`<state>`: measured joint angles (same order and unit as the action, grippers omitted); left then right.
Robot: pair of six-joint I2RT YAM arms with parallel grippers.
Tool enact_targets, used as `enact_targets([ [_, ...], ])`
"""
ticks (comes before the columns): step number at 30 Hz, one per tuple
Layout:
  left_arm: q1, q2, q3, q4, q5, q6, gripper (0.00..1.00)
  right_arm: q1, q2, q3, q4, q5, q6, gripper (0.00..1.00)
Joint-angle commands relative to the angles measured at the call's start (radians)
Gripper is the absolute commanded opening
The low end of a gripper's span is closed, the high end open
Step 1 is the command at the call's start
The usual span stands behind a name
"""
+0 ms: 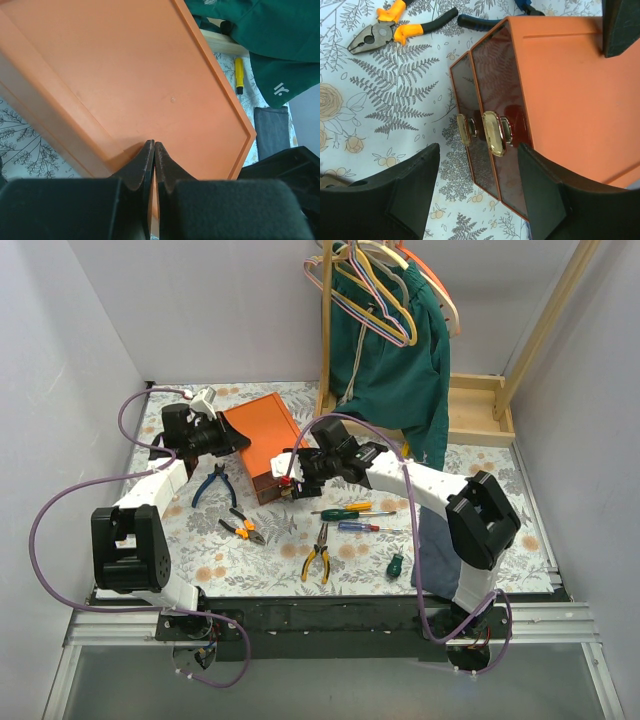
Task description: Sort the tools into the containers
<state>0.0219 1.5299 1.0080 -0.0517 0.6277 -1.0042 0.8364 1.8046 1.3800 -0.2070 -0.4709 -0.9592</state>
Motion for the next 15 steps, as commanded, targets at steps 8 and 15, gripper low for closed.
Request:
enact_targets([
  [8,-0.007,-0.027,-0.016,-0.017,-0.036,0.007,0.0,0.02,0.088,0.048,-0.069,0.011,-0.03,0.68],
  [15,-0.008,0.018,0.021,-0.011,-0.059,0.016,0.0,0.047,-0.034,-0.074,-0.192,-0.011,-0.072,0.64],
])
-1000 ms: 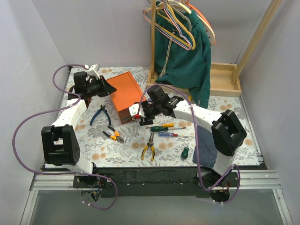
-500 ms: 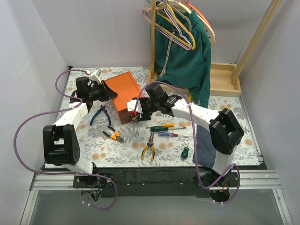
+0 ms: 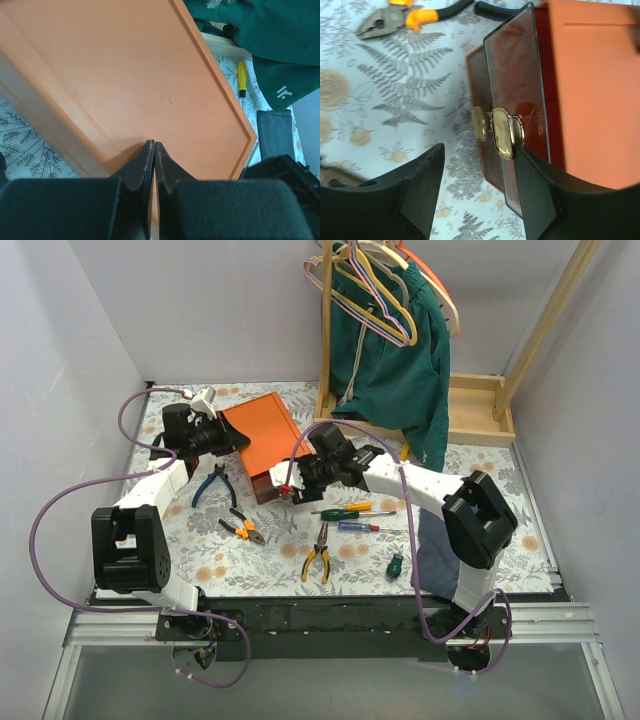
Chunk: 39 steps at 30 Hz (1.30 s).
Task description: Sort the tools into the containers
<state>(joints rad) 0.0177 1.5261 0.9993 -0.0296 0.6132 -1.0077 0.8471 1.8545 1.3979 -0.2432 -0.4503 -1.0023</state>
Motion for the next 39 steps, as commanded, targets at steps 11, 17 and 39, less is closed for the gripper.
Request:
enact_targets([
  [11,-0.002,0.042,0.113,-0.04,-0.029,0.026,0.0,0.041,-0.258,-0.252,-0.215,-0.013,-0.081,0.64],
  [17,-0.001,-0.076,0.262,-0.078,-0.085,0.055,0.43,0.03,-0.319,-0.226,-0.173,-0.001,-0.013,0.69],
  [39,0.159,-0.346,-0.004,-0.451,-0.228,0.391,0.98,-0.395,-0.446,-0.316,-0.225,-0.166,0.077,0.68],
])
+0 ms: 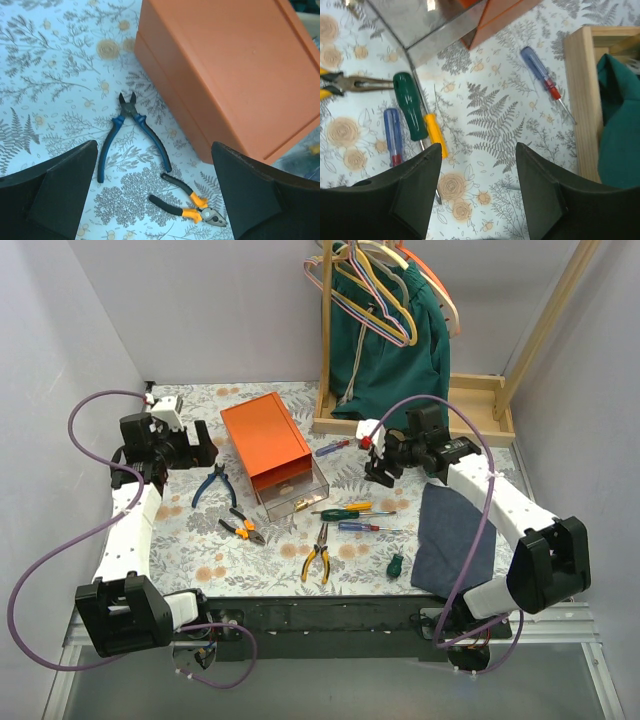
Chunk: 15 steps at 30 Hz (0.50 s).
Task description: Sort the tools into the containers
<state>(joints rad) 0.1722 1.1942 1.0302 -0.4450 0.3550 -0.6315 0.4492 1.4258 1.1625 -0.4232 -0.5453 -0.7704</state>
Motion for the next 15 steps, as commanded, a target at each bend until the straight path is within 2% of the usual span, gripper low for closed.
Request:
enact_targets([
  [1,0.004,-0.015,-0.05,-0.031,0.032,0.003,0.98,0.005,-0.027,-0.101,-0.045,-0.085,-0.188,0.68],
  [5,0.003,-0.013,-0.062,-0.021,0.015,-0.037,0.98,0.026,-0.019,-0.165,-0.031,-0.157,-0.266,0.65],
  [10,0.003,-0.024,-0.062,-0.026,0.007,-0.051,0.98,0.089,0.037,-0.245,0.092,-0.156,-0.265,0.62],
  [15,0.004,-0.028,-0.053,-0.05,0.007,-0.043,0.98,0.129,0.11,-0.239,0.172,-0.143,-0.263,0.59],
])
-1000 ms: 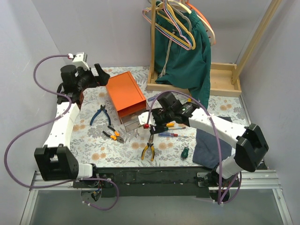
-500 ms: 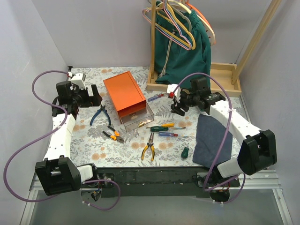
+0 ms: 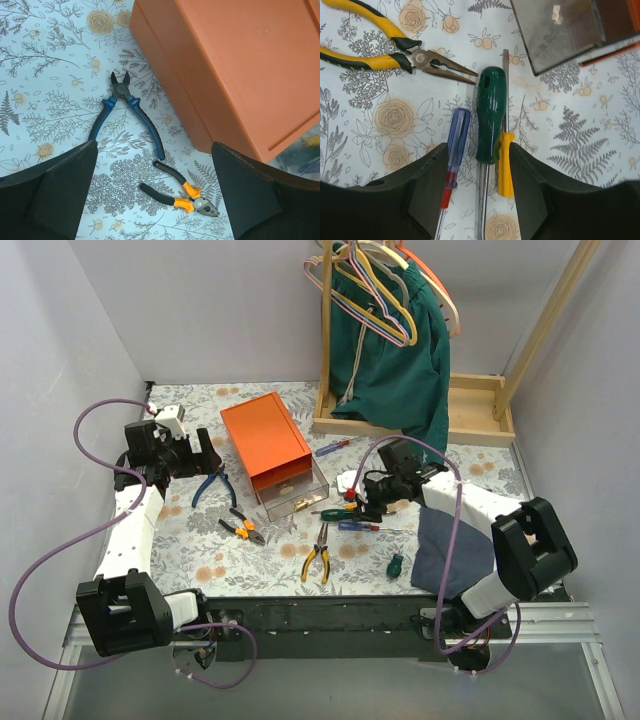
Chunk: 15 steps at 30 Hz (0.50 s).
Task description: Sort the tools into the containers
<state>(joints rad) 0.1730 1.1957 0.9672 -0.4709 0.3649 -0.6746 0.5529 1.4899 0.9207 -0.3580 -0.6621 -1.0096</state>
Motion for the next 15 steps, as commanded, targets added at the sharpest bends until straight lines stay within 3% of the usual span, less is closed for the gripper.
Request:
enact_targets([
  [1,0.002,-0.03,0.01,-0.029,-0.003,0.004,0.98,0.034,0.064,0.007,0.109,-0.027,-0.023,0.59],
  [9,0.003,0.025,-0.071,-0.109,-0.024,0.226,0.87,0.047,0.055,0.026,0.076,-0.016,0.005,0.58],
  [15,0.003,0.126,-0.173,-0.003,-0.141,0.375,0.77,0.047,-0.006,0.03,0.044,-0.008,0.052,0.59],
])
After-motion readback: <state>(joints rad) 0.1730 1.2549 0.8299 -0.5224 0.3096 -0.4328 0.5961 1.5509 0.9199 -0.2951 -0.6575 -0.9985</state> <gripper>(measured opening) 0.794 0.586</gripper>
